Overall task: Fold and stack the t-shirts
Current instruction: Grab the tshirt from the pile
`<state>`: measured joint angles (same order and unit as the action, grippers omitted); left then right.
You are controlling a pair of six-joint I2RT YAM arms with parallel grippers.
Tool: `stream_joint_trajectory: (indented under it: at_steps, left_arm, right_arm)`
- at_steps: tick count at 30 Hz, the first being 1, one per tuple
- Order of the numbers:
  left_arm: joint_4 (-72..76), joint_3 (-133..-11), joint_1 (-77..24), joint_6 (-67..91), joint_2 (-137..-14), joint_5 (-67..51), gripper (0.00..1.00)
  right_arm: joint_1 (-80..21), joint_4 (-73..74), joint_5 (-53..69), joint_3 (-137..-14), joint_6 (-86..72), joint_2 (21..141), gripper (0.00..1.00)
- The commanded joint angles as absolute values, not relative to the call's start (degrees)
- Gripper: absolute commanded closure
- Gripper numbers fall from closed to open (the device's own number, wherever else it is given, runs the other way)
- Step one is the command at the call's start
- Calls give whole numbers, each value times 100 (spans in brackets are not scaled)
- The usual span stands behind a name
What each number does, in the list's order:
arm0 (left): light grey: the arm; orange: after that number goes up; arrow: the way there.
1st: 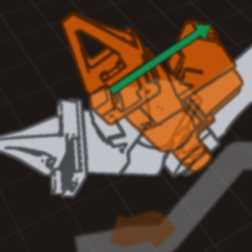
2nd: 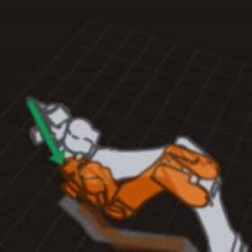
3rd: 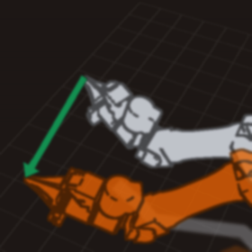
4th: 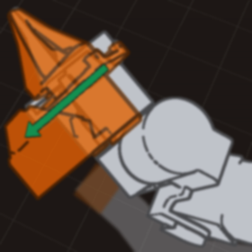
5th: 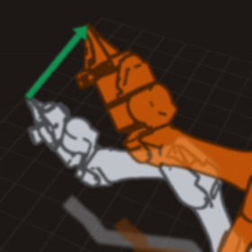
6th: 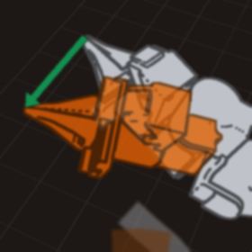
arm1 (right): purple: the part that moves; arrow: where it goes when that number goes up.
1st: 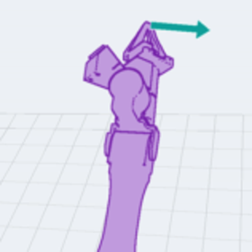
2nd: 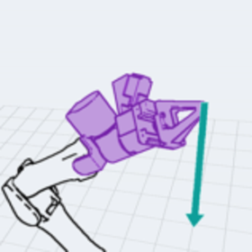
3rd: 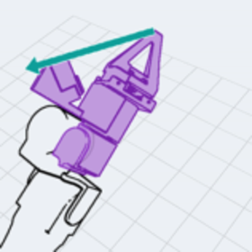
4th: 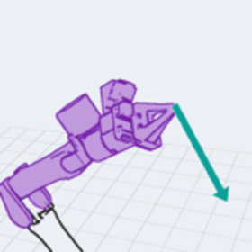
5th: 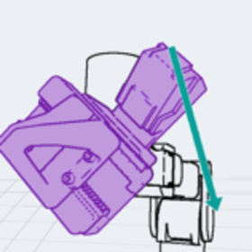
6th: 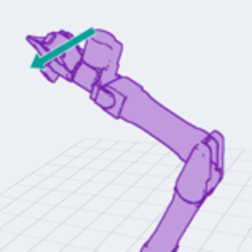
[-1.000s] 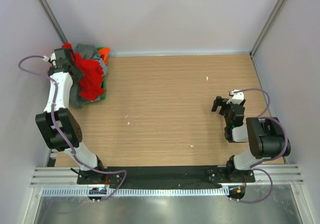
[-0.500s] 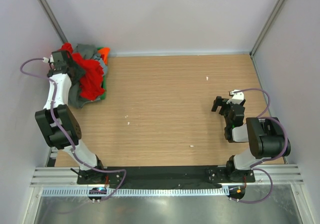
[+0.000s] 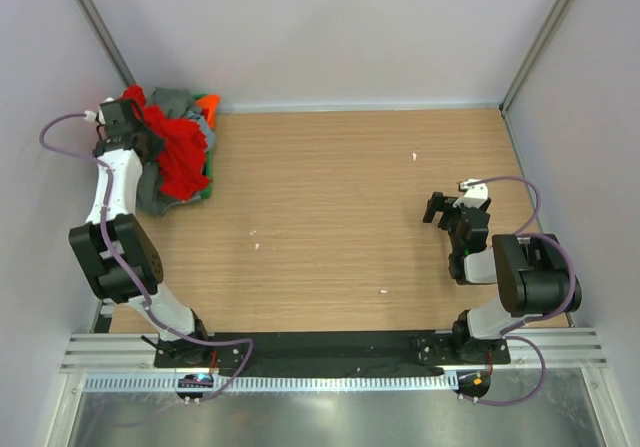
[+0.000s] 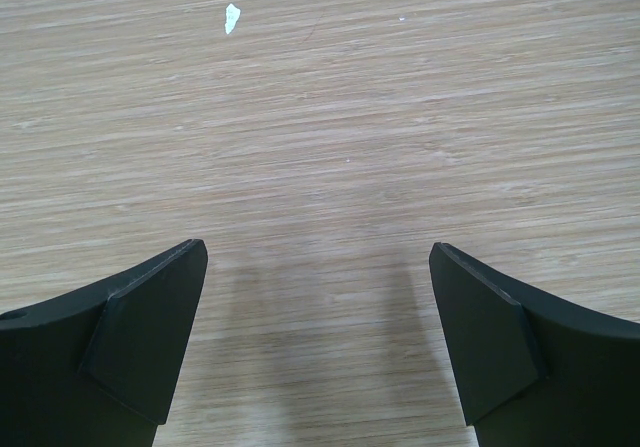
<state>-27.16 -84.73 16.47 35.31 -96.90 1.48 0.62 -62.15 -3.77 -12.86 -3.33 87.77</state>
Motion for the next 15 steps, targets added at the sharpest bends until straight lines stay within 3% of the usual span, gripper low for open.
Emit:
stream_joint_trajectory:
  at_steps: [1, 6, 11, 15]
  left_arm:
    - [-2461, -8596, 1635, 3472, -9573, -149, 100]
    - [-2785, -8674, 935, 3235, -8747, 745, 100]
    - [-3383, -9798, 54, 3190, -8095, 1292, 100]
    - [-3384, -10817, -1717, 3015, -8129, 1082, 100]
  right_arm:
    - [79, -6653, -510, -1389, -272, 8780, 0]
    - [79, -6653, -501, -1389, -273, 8780, 0]
    - [88, -6653, -501, -1389, -272, 8771, 0]
    - [79, -6653, -510, -1389, -272, 8771, 0]
